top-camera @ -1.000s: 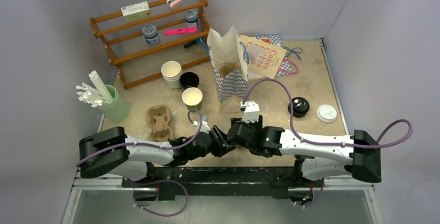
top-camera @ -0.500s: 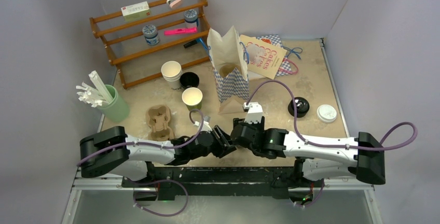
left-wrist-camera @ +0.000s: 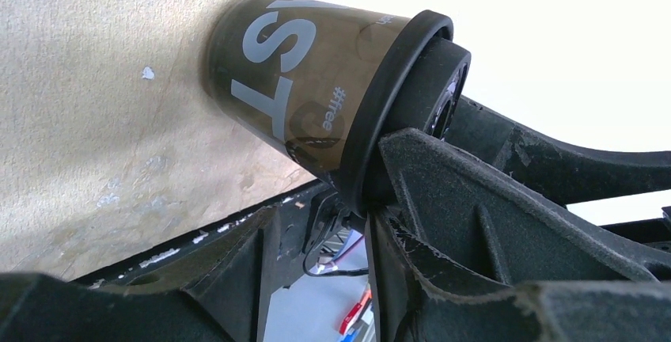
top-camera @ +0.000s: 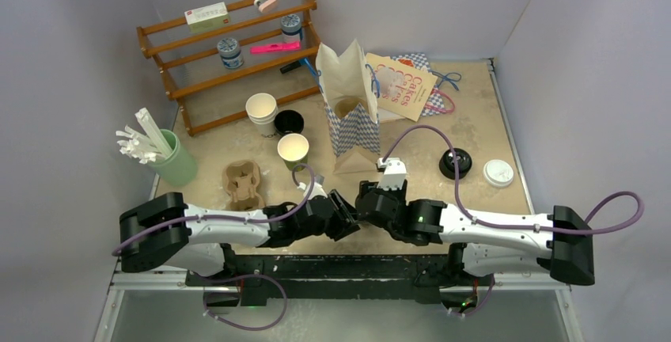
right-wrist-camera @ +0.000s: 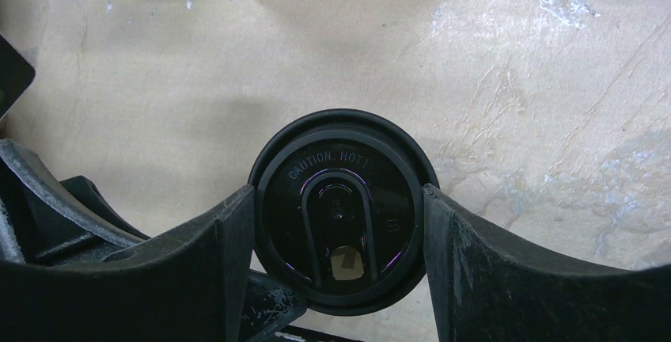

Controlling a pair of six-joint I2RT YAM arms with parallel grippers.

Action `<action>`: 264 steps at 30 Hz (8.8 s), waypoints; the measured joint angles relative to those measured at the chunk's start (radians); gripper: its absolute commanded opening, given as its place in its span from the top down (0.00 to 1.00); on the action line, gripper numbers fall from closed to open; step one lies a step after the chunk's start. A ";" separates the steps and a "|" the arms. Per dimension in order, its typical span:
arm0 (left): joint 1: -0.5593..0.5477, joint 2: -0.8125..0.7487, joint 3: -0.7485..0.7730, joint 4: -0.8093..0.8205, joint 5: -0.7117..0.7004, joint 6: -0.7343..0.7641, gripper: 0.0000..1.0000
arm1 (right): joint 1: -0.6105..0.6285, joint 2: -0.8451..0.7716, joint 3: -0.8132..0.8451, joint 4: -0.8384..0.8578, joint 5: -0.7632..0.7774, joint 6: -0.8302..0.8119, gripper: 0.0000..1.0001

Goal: Pack the takeout coffee

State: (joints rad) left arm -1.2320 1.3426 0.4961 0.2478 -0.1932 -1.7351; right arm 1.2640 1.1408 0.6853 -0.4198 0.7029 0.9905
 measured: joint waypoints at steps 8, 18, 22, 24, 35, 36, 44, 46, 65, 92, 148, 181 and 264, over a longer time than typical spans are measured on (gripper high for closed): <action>-0.001 -0.002 0.060 -0.144 -0.010 0.010 0.54 | -0.002 -0.016 -0.029 0.052 0.010 0.008 0.64; -0.001 -0.025 0.076 -0.228 -0.054 0.035 0.53 | -0.002 0.003 -0.070 0.214 0.041 0.012 0.66; -0.001 -0.013 0.092 -0.234 -0.057 0.066 0.53 | -0.008 -0.001 -0.106 0.290 0.068 0.029 0.66; -0.001 -0.013 0.100 -0.247 -0.058 0.079 0.53 | -0.008 -0.001 -0.107 0.304 0.072 0.032 0.66; -0.001 -0.208 0.045 -0.391 -0.057 0.179 0.43 | 0.021 0.036 -0.017 0.212 -0.026 0.071 0.63; -0.001 -0.231 0.040 -0.413 -0.052 0.189 0.43 | 0.022 0.036 -0.014 0.211 -0.045 0.075 0.63; -0.005 -0.379 0.009 -0.505 -0.021 0.229 0.44 | 0.035 0.072 0.054 0.171 -0.161 0.092 0.59; -0.005 -0.409 -0.006 -0.508 -0.019 0.229 0.45 | 0.037 0.089 0.079 0.150 -0.177 0.081 0.58; 0.001 -0.546 0.120 -0.786 -0.085 0.272 0.50 | 0.039 0.128 0.192 0.004 -0.238 -0.026 0.51; 0.367 -0.442 0.121 -0.713 0.164 0.579 0.58 | -0.068 0.166 0.306 -0.103 -0.357 -0.252 0.40; 0.177 -0.101 0.527 -0.856 0.390 1.696 0.08 | -0.396 -0.111 0.193 -0.267 -0.699 -0.221 0.39; 0.147 0.029 0.563 -0.905 0.318 1.664 0.12 | -0.427 -0.084 0.203 -0.329 -0.699 -0.260 0.40; 0.059 -0.021 0.466 -0.826 0.145 1.477 0.50 | -0.577 0.093 -0.073 0.414 -1.338 -0.303 0.81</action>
State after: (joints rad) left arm -1.1728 1.3212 0.9619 -0.5781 -0.0483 -0.2584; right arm 0.6872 1.2343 0.6125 -0.0063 -0.6353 0.6880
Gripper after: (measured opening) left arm 0.707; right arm 0.299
